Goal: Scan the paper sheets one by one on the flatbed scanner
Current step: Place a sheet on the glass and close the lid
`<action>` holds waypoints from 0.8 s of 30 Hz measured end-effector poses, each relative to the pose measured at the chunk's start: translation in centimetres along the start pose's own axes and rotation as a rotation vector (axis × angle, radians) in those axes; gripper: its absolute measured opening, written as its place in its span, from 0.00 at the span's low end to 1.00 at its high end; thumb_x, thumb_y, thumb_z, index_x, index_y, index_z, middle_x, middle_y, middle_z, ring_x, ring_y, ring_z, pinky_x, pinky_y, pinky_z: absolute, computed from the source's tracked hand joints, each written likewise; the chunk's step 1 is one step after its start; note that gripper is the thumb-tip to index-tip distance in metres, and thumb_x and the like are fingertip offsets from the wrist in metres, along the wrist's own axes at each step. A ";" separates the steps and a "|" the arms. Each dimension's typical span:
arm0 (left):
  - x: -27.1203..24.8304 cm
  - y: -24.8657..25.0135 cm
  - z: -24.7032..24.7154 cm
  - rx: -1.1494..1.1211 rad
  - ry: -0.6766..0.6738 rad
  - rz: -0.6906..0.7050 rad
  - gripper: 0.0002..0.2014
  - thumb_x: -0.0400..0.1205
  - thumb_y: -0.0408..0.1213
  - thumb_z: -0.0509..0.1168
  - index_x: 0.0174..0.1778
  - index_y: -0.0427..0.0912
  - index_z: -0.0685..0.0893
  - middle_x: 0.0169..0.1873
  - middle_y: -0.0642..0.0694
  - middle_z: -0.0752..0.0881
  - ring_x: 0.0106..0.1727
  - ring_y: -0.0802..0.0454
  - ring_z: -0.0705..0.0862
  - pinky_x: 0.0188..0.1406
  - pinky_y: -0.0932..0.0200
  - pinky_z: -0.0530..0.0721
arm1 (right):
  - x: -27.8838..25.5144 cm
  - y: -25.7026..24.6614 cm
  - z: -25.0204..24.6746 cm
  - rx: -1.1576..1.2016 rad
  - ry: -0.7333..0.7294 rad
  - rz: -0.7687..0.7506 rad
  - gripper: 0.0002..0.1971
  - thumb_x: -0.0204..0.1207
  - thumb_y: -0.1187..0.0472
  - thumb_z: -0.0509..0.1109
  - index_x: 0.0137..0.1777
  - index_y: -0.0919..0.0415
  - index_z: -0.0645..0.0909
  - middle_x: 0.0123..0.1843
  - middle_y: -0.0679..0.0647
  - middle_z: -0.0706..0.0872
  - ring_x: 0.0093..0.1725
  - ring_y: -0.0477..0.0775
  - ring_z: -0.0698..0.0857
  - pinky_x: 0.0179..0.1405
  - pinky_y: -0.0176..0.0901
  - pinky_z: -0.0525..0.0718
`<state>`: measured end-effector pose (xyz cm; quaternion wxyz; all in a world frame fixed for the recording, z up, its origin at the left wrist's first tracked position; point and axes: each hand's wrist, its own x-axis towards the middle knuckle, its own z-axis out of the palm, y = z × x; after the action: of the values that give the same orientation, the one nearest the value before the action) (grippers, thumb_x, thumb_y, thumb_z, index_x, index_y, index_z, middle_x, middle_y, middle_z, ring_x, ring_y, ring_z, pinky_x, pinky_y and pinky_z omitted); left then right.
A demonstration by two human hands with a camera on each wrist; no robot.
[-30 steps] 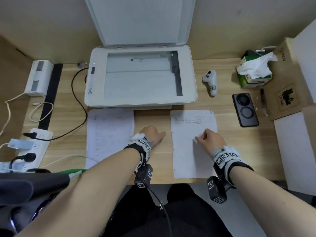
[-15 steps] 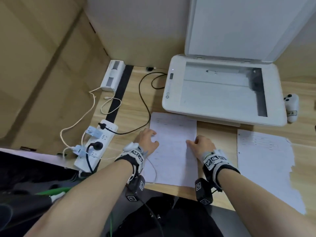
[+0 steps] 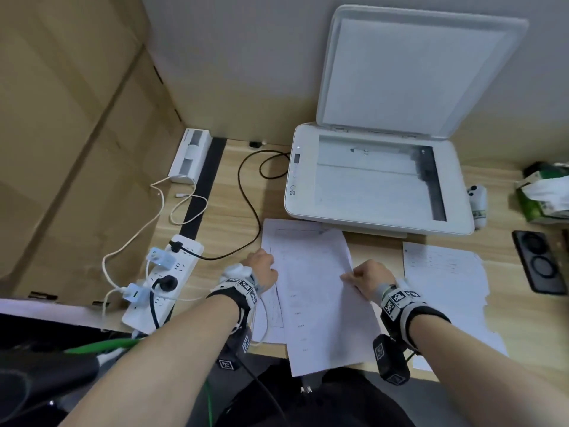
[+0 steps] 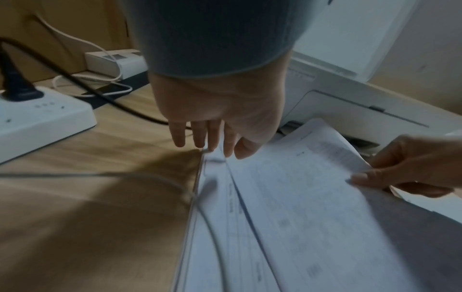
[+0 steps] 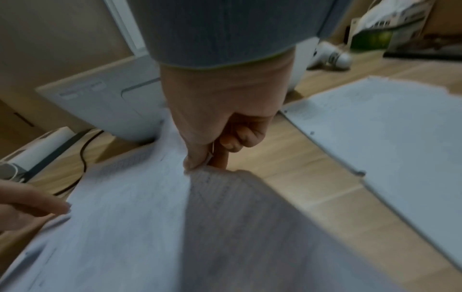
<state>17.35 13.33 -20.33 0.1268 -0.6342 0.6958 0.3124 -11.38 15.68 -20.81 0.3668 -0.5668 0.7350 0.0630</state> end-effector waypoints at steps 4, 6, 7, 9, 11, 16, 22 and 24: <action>0.3 3.3 -4.2 -0.096 0.073 0.066 0.10 0.80 0.36 0.57 0.40 0.45 0.84 0.44 0.45 0.86 0.49 0.42 0.84 0.44 0.55 0.81 | -2.4 -0.9 -4.7 -0.106 -0.008 -0.037 0.23 0.74 0.50 0.73 0.23 0.58 0.71 0.19 0.48 0.70 0.25 0.51 0.74 0.21 0.38 0.64; 0.6 5.0 -6.1 -0.193 0.064 0.125 0.09 0.79 0.38 0.59 0.38 0.46 0.84 0.38 0.48 0.89 0.44 0.44 0.87 0.42 0.52 0.85 | -2.7 -1.2 -6.9 -0.169 -0.037 -0.074 0.17 0.77 0.60 0.66 0.25 0.56 0.74 0.18 0.45 0.77 0.23 0.46 0.82 0.16 0.31 0.67; 0.5 6.0 -7.0 -0.242 0.046 0.172 0.10 0.79 0.38 0.60 0.39 0.46 0.87 0.36 0.50 0.90 0.44 0.47 0.89 0.43 0.52 0.87 | -2.7 -1.4 -8.0 -0.194 -0.012 -0.066 0.15 0.77 0.61 0.64 0.27 0.56 0.76 0.20 0.47 0.81 0.23 0.45 0.84 0.16 0.30 0.70; 0.6 8.4 -8.7 -0.349 0.010 0.270 0.12 0.79 0.40 0.61 0.37 0.43 0.89 0.32 0.50 0.91 0.40 0.50 0.90 0.44 0.53 0.87 | -2.8 -1.9 -10.6 -0.220 0.102 -0.062 0.10 0.76 0.58 0.63 0.34 0.57 0.79 0.31 0.54 0.88 0.33 0.54 0.89 0.25 0.36 0.78; 0.6 10.7 -9.9 -0.516 -0.027 0.340 0.16 0.81 0.41 0.61 0.36 0.36 0.89 0.30 0.43 0.91 0.35 0.47 0.90 0.42 0.54 0.88 | -2.7 -2.6 -12.9 -0.235 0.238 -0.068 0.08 0.75 0.58 0.63 0.40 0.54 0.83 0.43 0.57 0.89 0.42 0.63 0.88 0.35 0.43 0.78; 2.1 14.0 -11.1 -0.404 0.073 0.479 0.17 0.78 0.49 0.57 0.38 0.44 0.88 0.38 0.49 0.89 0.41 0.47 0.85 0.47 0.45 0.85 | -1.2 -4.2 -16.1 -0.147 0.372 -0.144 0.14 0.74 0.62 0.62 0.55 0.48 0.84 0.57 0.55 0.88 0.54 0.63 0.86 0.47 0.46 0.82; 5.4 13.4 -9.5 0.094 0.106 0.471 0.29 0.87 0.42 0.51 0.85 0.40 0.58 0.86 0.44 0.53 0.87 0.47 0.52 0.84 0.51 0.54 | 1.0 -3.3 -15.7 -0.135 0.304 -0.224 0.31 0.79 0.61 0.66 0.83 0.58 0.65 0.82 0.56 0.67 0.76 0.62 0.73 0.70 0.55 0.77; 6.4 13.2 -9.2 0.181 0.119 0.430 0.29 0.89 0.40 0.48 0.87 0.41 0.49 0.87 0.46 0.43 0.87 0.48 0.42 0.85 0.52 0.47 | 2.2 -1.2 -15.6 -0.185 0.258 -0.178 0.31 0.82 0.57 0.66 0.84 0.59 0.61 0.86 0.56 0.60 0.82 0.61 0.65 0.77 0.56 0.71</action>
<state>5.64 2.78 -13.29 0.0724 -0.4750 0.8462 0.2306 -17.82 5.60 -10.47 0.2197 -0.6643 0.7140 0.0245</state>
